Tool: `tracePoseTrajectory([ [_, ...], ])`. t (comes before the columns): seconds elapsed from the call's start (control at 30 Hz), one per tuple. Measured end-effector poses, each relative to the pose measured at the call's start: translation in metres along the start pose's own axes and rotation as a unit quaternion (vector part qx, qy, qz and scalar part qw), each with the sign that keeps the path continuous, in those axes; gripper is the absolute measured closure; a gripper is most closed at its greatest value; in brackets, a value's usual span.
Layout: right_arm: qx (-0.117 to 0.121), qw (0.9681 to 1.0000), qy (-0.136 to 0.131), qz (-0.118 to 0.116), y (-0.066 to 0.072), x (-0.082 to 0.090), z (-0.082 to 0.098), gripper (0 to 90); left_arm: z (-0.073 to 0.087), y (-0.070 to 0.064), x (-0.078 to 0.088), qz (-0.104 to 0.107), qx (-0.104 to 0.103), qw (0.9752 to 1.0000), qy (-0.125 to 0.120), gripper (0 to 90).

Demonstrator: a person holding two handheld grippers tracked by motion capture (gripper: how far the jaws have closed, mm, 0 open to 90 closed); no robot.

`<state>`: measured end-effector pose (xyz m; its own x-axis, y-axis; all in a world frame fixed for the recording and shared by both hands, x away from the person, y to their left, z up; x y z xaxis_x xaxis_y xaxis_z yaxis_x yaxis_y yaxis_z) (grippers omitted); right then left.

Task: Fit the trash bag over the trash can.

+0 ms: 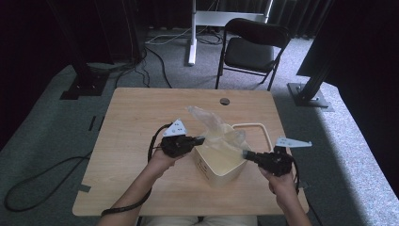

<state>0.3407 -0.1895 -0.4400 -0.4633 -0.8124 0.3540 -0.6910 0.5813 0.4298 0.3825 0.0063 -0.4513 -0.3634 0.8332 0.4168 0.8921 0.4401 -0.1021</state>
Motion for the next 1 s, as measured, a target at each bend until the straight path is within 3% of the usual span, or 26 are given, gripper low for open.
tracePoseTrajectory([
  [0.2, 0.006, 0.9994, -0.032, -0.006, 0.005, -0.008, -0.052, 84.9, -0.002, -0.005, -0.005, 0.008, -0.005, 0.9999, 0.006, 90.0],
  [0.3, 0.01, 0.9991, -0.037, -0.019, 0.014, -0.017, -0.068, 81.6, -0.001, -0.007, -0.007, 0.011, -0.007, 0.9999, 0.01, 90.0],
  [0.4, 0.017, 0.9988, -0.044, -0.016, 0.02, -0.023, -0.079, 77.0, 0.002, -0.008, -0.008, 0.01, -0.014, 0.9997, 0.016, 89.9],
  [0.43, 0.017, 0.9986, -0.048, -0.017, 0.022, -0.024, -0.082, 76.3, 0.002, -0.008, -0.008, 0.013, -0.014, 0.9997, 0.018, 89.9],
  [0.53, 0.004, 0.9974, -0.052, -0.049, 0.025, -0.028, -0.087, 75.5, 0.003, -0.008, -0.008, 0.013, -0.015, 0.9997, 0.016, 87.7],
  [0.7, -0.02, 0.9993, -0.011, -0.03, 0.01, -0.045, -0.075, 76.2, 0.003, -0.008, -0.009, 0.009, -0.012, 0.9998, 0.015, 84.9],
  [0.77, 0.004, 0.9998, -0.006, -0.017, 0.014, -0.045, -0.073, 74.4, 0.001, -0.007, -0.008, 0.007, -0.01, 0.9999, 0.011, 85.0],
  [0.87, 0.003, 0.999, -0.03, -0.032, 0.024, -0.037, -0.082, 74.4, -0.002, -0.005, -0.01, 0.005, -0.003, 0.9999, 0.01, 85.1],
  [0.93, 0.018, 0.9987, -0.04, -0.023, 0.029, -0.032, -0.09, 74.7, -0.005, -0.006, -0.011, 0.006, -0.002, 1.0, 0.008, 85.2],
  [1.0, 0.023, 0.9984, -0.039, -0.033, 0.035, -0.031, -0.094, 74.5, -0.007, -0.007, -0.012, 0.005, -0.007, 0.9999, 0.009, 85.3],
])
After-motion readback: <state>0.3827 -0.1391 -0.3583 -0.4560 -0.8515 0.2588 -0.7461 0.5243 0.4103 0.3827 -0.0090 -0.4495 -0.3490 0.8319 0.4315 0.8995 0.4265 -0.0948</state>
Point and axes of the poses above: each handheld gripper's, and its own axes: x roughly backward along the jaws, z roughly out of its underside, y roughly to its left, the point moved 9 cm from there along -x, roughly forward along the jaws, and after that the axes turned 1 degree about z, right-handed, at the moved point
